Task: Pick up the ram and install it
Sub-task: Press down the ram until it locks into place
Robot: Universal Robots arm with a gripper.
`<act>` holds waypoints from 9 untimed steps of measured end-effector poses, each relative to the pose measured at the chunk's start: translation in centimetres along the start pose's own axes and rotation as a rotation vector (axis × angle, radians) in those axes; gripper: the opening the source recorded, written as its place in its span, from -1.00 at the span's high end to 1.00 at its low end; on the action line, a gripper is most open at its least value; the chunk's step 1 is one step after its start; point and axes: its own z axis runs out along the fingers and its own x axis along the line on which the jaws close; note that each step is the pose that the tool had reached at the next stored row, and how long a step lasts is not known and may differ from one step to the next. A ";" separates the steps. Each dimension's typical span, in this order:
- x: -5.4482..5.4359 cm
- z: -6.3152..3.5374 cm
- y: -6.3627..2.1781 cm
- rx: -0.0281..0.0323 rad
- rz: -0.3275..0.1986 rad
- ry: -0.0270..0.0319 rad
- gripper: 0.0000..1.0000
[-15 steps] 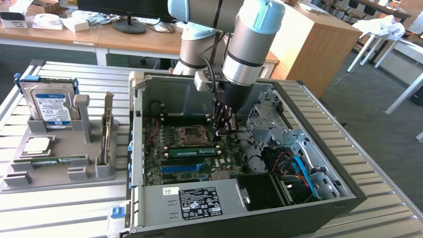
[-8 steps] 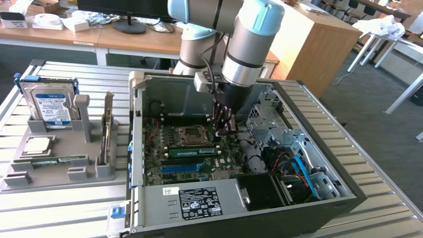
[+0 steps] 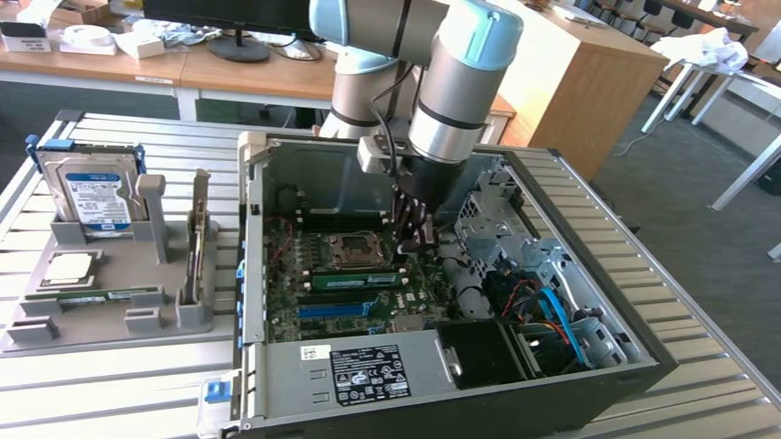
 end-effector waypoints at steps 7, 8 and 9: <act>0.0 0.07 -0.01 0.0002 0.000 -0.0005 0.80; 0.0 0.11 -0.01 0.0002 0.000 -0.0006 0.80; 0.0 0.15 -0.01 0.0001 0.000 -0.0004 0.80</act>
